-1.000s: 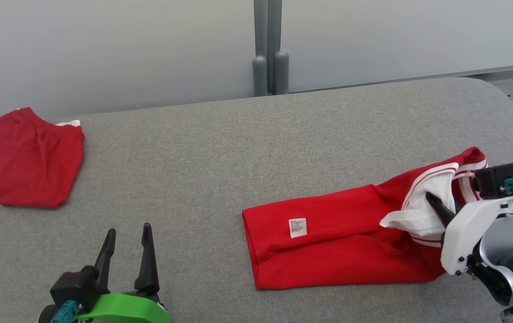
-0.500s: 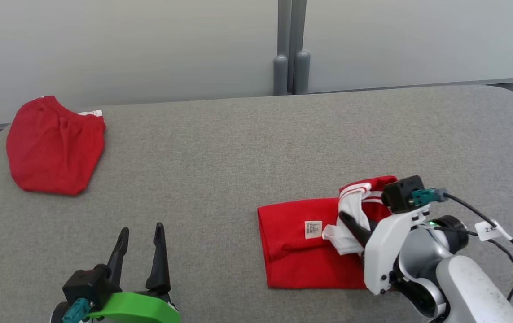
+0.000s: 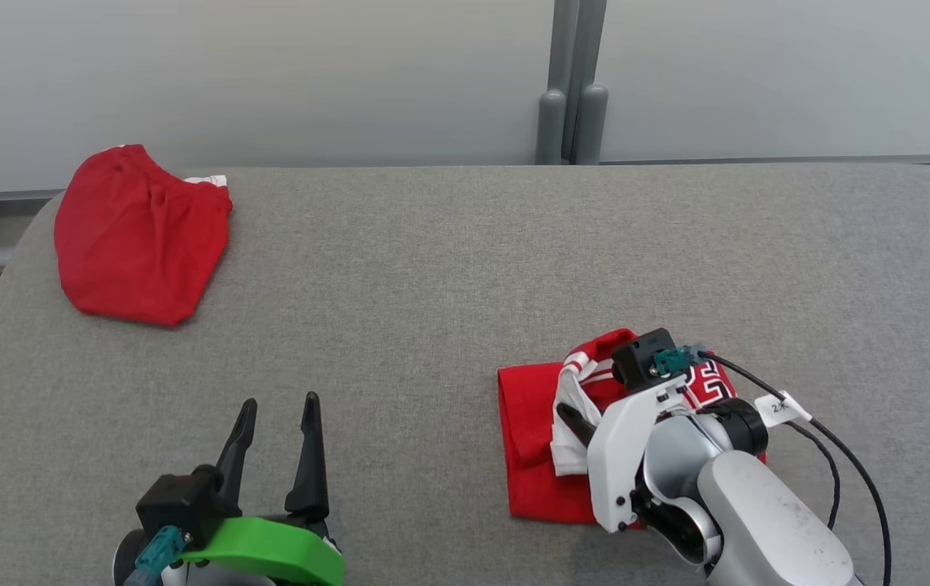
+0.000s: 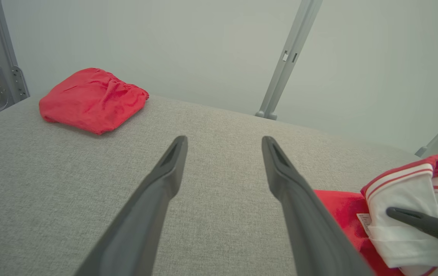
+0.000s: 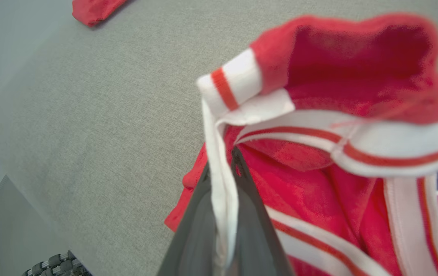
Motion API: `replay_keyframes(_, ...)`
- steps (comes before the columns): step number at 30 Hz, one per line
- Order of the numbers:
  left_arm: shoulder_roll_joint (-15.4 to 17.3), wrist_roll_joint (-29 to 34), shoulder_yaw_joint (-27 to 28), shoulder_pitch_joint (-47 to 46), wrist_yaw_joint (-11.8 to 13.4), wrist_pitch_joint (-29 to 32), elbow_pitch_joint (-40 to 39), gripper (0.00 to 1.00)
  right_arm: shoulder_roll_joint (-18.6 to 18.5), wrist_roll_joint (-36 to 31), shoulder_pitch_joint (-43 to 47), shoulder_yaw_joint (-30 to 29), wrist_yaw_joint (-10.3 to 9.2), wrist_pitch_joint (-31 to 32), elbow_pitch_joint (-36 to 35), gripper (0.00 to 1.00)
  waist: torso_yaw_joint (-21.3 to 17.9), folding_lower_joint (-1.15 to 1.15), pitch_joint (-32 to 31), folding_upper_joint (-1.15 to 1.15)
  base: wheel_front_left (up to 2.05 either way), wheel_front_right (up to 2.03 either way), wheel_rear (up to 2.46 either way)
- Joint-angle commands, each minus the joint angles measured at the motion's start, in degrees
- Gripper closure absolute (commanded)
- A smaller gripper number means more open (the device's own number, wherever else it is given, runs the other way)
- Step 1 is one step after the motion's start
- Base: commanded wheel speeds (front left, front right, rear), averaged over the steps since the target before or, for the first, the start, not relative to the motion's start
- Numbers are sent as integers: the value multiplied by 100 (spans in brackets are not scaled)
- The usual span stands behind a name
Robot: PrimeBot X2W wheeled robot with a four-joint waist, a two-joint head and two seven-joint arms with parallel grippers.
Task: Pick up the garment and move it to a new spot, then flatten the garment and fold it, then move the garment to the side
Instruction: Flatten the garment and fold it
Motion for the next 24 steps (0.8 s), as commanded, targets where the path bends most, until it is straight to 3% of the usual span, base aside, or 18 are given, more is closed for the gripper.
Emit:
replay_keyframes(1, -7, 22, 12, -100, -17, -26, 21, 0, 16, -56, -104, 23, 0, -49, 140, 100, 54, 0, 32, 59, 0, 0, 0)
replay_keyframes(3, -23, 27, -2, -122, -30, -22, 42, 0, 58, -100, -205, 38, 0, -156, 424, 100, 93, 0, 51, 59, 0, 0, 0)
replay_keyframes(4, -29, 32, -6, -128, -34, -24, 48, 0, 78, -124, -254, 29, 0, -226, 539, 75, 112, 0, 60, 59, 0, 0, 0)
replay_keyframes(5, -32, 37, -13, -132, -29, -24, 53, 0, 100, -134, -296, 34, 0, -288, 661, 44, 128, 0, 68, 59, 0, 0, 0)
replay_keyframes(6, -32, 42, -18, -141, -28, -24, 57, 0, 122, -105, -341, 50, 0, -369, 741, 0, 146, 0, 82, 59, 0, 0, 0)
replay_keyframes(18, 13, 42, -1, -88, 41, -29, 35, 0, 164, 209, -670, 374, 0, -685, 708, 0, 114, 0, 41, 59, 0, 0, 0)
replay_keyframes(24, 44, 49, -17, -24, 91, -2, -42, 0, 162, 481, -637, 348, 0, -476, -65, 0, -34, 0, -35, 59, 0, 0, 0)
